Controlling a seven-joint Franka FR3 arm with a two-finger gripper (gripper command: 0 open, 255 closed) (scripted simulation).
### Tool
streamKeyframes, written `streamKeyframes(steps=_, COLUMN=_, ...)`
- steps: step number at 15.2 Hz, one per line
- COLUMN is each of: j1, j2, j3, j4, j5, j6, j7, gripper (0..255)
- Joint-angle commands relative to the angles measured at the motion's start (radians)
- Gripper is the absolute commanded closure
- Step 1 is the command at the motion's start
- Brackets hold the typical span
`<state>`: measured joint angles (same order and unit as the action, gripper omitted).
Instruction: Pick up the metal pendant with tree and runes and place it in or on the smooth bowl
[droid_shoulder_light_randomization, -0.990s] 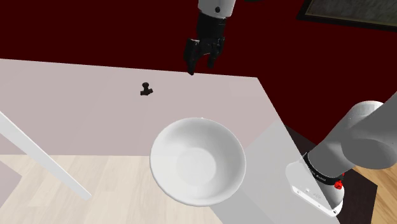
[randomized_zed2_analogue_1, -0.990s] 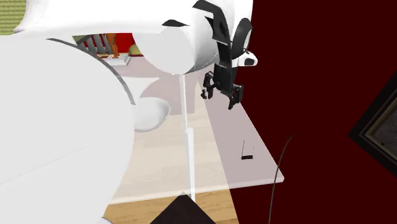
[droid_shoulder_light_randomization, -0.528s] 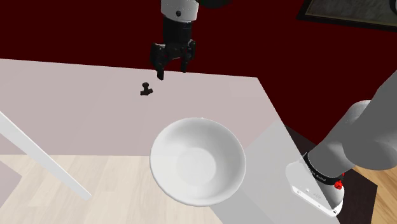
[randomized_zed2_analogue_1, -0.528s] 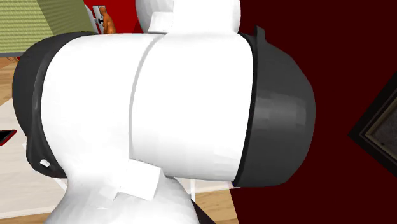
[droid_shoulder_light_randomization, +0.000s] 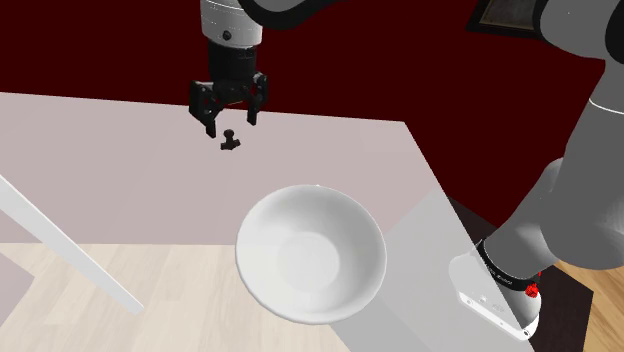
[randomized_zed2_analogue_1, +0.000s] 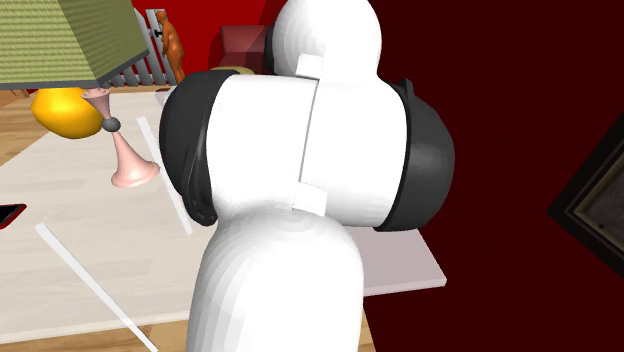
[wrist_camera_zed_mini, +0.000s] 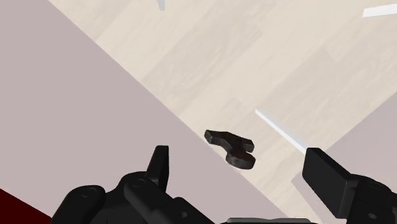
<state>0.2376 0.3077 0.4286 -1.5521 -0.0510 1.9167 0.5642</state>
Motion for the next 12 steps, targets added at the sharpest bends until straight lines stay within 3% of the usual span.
streamKeyframes(steps=1, j1=0.003, j2=0.009, j3=0.0, j4=-0.013, j5=-0.004, j6=0.023, j7=0.004, gripper=0)
streamKeyframes(steps=5, j1=0.006, j2=0.021, j3=-0.002, j4=-0.045, j5=-0.01, j6=0.066, j7=0.008, gripper=0)
streamKeyframes(steps=12, j1=0.006, j2=0.022, j3=-0.002, j4=-0.045, j5=-0.01, j6=0.065, j7=0.008, gripper=0)
